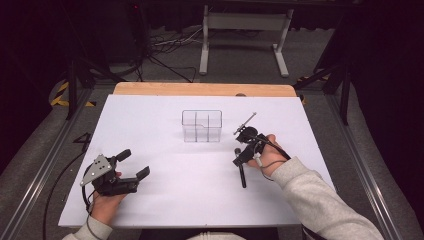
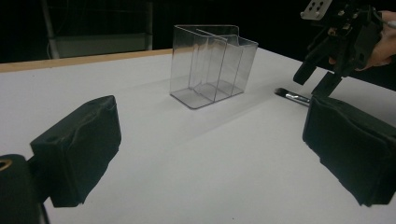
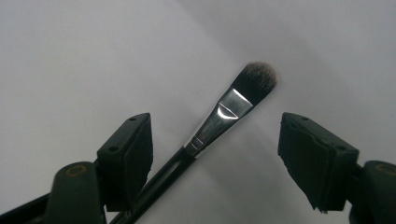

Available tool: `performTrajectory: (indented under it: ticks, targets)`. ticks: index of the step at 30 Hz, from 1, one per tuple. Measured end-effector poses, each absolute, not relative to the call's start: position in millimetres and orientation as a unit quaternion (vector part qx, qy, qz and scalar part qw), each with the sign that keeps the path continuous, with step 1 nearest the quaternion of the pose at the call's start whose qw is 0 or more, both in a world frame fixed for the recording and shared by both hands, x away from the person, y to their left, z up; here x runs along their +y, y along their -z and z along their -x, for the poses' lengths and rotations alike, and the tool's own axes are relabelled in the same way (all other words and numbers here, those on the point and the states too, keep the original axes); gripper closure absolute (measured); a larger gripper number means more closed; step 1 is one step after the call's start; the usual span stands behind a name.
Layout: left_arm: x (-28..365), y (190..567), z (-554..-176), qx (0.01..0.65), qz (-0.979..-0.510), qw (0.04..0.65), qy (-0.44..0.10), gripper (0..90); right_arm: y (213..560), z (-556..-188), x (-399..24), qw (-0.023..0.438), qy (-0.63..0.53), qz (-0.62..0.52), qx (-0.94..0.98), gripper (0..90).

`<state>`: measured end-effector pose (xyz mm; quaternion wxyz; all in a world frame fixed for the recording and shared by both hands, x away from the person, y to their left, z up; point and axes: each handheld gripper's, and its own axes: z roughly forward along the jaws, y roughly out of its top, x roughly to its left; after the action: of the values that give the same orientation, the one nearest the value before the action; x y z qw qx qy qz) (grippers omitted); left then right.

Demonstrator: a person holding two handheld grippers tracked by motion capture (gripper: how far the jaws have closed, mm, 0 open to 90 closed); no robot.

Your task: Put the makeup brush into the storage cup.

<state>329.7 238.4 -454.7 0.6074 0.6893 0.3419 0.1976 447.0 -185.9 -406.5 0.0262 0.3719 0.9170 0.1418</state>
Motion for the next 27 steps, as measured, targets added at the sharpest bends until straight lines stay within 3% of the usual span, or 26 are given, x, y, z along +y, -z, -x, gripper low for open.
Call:
performTrajectory:
  ticks: [27]
  targets:
    - [239.3,454.8,-329.9,0.346,-0.685,0.612,-0.192,5.1,419.4,-451.9,-180.8,0.024,-0.111,-0.386,0.915,53.7]
